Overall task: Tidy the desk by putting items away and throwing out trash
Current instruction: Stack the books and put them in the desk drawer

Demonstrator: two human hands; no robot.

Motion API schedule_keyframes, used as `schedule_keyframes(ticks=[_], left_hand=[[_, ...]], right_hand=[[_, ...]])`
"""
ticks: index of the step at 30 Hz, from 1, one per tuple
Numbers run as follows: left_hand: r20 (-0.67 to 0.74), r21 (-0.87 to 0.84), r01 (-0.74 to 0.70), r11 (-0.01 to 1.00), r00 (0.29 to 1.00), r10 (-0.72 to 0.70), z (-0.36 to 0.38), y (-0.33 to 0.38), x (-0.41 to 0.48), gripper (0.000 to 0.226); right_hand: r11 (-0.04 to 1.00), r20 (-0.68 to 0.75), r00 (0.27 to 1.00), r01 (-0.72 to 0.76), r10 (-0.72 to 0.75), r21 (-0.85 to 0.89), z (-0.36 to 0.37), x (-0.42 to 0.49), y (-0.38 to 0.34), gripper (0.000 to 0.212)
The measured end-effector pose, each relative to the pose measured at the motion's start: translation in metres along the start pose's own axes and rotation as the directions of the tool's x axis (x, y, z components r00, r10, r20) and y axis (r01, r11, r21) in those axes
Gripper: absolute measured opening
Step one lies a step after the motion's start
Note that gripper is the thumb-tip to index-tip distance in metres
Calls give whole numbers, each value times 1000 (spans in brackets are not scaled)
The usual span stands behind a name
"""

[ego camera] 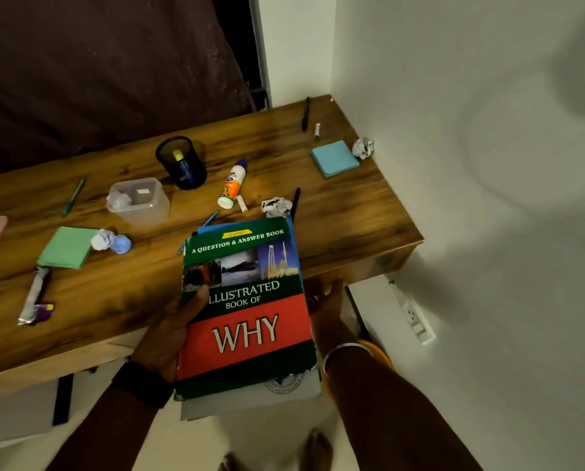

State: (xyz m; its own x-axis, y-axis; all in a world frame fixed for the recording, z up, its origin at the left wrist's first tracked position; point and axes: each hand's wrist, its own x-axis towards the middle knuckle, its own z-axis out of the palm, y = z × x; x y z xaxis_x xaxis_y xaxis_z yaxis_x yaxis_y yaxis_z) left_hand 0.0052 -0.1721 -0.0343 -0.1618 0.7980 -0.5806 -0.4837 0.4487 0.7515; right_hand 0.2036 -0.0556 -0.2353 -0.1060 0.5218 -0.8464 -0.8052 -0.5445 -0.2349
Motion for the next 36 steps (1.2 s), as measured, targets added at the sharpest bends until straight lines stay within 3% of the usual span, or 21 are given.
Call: schedule_keyframes(ticks=[11, 17, 20, 23, 27, 32, 36], left_hand=[[-36, 12, -27, 1000, 999, 28, -5, -15, 7, 32], [-35, 31, -9, 999, 999, 10, -16, -23, 10, 34], [0, 31, 17, 999, 1000, -17, -23, -27, 13, 41], [52, 16, 27, 1000, 998, -27, -25, -34, 12, 46], [129, 23, 47, 999, 990, -49, -23, -50, 2, 44], [166, 67, 85, 994, 982, -95, -34, -80, -19, 54], [194, 120, 193, 974, 958, -213, -40, -101, -42, 42]], right_hand=[[1000, 12, 1000, -3, 3, 4, -7, 3, 1, 95], [999, 22, 999, 45, -45, 11, -11, -6, 5, 86], [996, 26, 997, 72, -73, 47, -25, -28, 11, 83], [997, -33, 996, 81, -81, 9, -48, -50, 16, 65], [993, -21, 999, 38, -41, -109, -83, -80, 26, 87], [979, -98, 986, 115, -132, -166, -123, -126, 36, 71], [991, -153, 983, 83, -98, -106, -144, -157, 46, 72]])
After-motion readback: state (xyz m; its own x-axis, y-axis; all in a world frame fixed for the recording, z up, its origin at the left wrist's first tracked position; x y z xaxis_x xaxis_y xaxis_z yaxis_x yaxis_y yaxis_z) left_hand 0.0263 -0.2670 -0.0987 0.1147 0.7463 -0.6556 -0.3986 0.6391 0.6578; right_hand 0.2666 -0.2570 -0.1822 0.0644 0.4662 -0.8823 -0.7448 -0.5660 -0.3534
